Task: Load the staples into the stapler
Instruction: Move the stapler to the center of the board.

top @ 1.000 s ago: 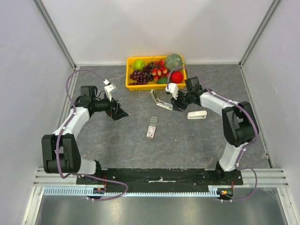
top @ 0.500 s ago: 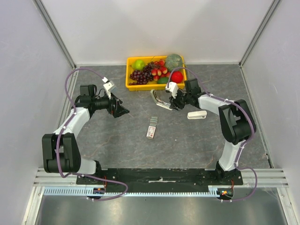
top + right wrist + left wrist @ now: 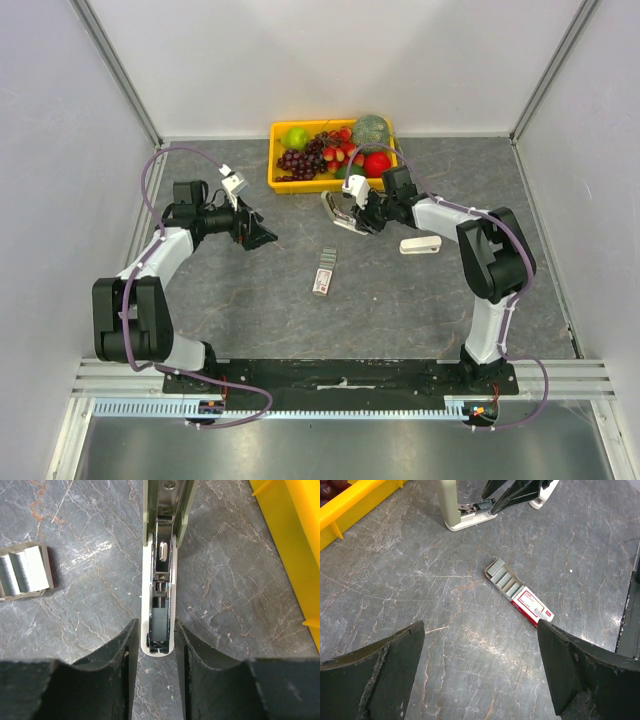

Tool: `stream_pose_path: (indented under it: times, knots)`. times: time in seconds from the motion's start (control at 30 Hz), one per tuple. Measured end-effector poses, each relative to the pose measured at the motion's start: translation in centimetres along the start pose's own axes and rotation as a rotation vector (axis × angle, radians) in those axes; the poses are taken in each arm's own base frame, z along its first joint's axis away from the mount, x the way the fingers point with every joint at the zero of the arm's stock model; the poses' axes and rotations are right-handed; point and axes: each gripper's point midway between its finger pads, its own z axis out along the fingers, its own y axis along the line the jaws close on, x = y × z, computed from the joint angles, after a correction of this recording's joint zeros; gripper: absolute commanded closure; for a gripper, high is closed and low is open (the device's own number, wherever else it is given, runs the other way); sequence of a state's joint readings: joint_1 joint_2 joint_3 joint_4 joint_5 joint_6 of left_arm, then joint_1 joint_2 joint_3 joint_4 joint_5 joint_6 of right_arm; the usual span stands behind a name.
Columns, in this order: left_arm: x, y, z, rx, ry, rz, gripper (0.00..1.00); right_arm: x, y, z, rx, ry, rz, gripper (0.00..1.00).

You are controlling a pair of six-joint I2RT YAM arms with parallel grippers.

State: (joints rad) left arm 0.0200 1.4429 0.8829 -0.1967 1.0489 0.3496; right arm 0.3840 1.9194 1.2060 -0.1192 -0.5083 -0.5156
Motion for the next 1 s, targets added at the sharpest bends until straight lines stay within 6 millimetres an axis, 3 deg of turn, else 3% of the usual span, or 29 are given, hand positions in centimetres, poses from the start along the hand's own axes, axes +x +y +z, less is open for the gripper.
stream_pose_path:
  times: [0.37,0.47,0.57,0.8,1.0]
  knots:
    - [-0.5,0.2,0.3,0.007,-0.020,0.019,0.01,0.6,0.0,0.7,-0.011,0.069,-0.018,0.73]
    - [-0.4,0.2,0.5,0.017,-0.020,0.010,0.03,0.7,-0.1,0.6,-0.010,0.076,-0.028,0.91]
    - [-0.5,0.2,0.6,0.027,-0.028,0.015,0.04,0.8,-0.1,0.5,-0.012,0.085,-0.040,0.99]
    - [-1.0,-0.7,1.5,0.082,-0.046,0.054,0.07,1.0,0.4,0.0,-0.055,0.104,-0.123,1.00]
    - [-1.4,-2.9,3.2,0.193,-0.061,0.176,0.11,1.8,3.3,-1.6,-0.182,0.123,-0.182,1.00]
